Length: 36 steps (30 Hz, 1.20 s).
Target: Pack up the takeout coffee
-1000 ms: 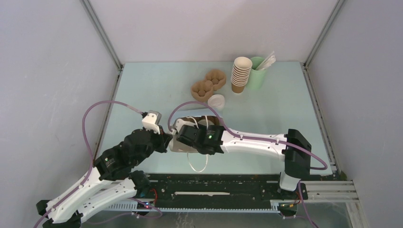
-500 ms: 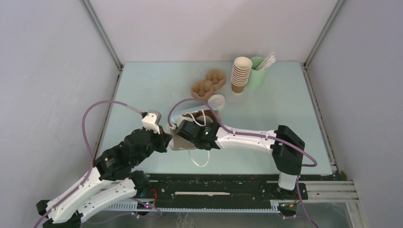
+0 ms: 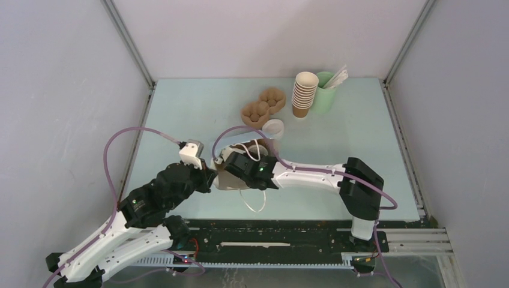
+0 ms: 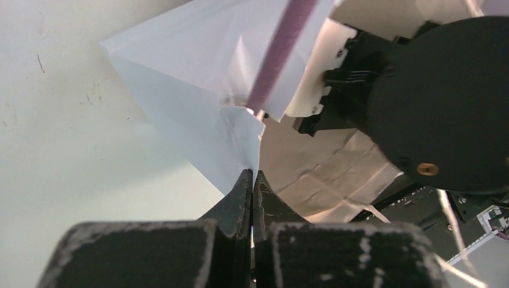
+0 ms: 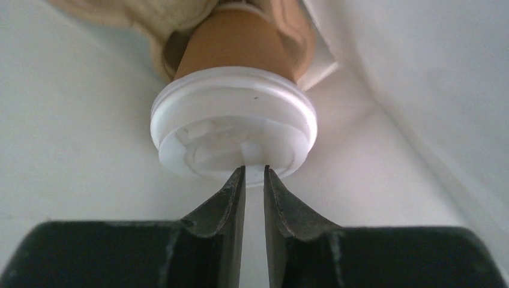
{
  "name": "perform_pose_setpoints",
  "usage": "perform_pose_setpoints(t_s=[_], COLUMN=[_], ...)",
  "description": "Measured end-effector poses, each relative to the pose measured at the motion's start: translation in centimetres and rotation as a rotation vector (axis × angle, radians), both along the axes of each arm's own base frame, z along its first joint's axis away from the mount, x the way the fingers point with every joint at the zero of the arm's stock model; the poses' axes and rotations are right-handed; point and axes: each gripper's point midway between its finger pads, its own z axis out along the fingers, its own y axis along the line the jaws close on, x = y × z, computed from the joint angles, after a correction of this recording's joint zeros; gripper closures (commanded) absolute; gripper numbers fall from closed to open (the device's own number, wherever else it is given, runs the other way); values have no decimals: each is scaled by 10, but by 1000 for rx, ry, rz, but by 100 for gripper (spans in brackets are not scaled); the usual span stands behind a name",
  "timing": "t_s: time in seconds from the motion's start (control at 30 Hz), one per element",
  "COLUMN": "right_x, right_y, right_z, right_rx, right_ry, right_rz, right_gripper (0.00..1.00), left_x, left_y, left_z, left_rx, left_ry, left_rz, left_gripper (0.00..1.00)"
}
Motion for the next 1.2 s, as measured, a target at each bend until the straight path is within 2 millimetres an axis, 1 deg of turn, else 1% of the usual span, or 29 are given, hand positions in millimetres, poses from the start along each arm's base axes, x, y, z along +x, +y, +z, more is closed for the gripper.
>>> perform_pose_setpoints(t_s=[0.13, 0.23, 0.43, 0.53, 0.7, 0.93, 1.1, 1.2], right_x=[-8, -12, -16, -19, -31, -52, -65, -70], right_y=[-2, -2, -4, -6, -11, -6, -9, -10], right_z=[18, 25, 24, 24, 29, 49, 61, 71], right_rx=[26, 40, 36, 34, 20, 49, 64, 81], right_ry=[-7, -10, 0, 6, 29, 56, 69, 73], right_rz=[12, 16, 12, 10, 19, 31, 36, 35], right_gripper=[71, 71, 69, 66, 62, 61, 58, 56], left_x=[0, 0, -1, -2, -4, -7, -10, -12], left_y=[0, 0, 0, 0, -2, 0, 1, 3], left_z=[0, 0, 2, 3, 3, -1, 5, 12], left_rx=[-1, -2, -8, -17, -24, -18, -39, -59], left_ry=[-1, -1, -5, -7, 0, 46, 72, 86], left_rz=[0, 0, -1, -7, -19, -2, 17, 32], left_gripper=[100, 100, 100, 100, 100, 100, 100, 100])
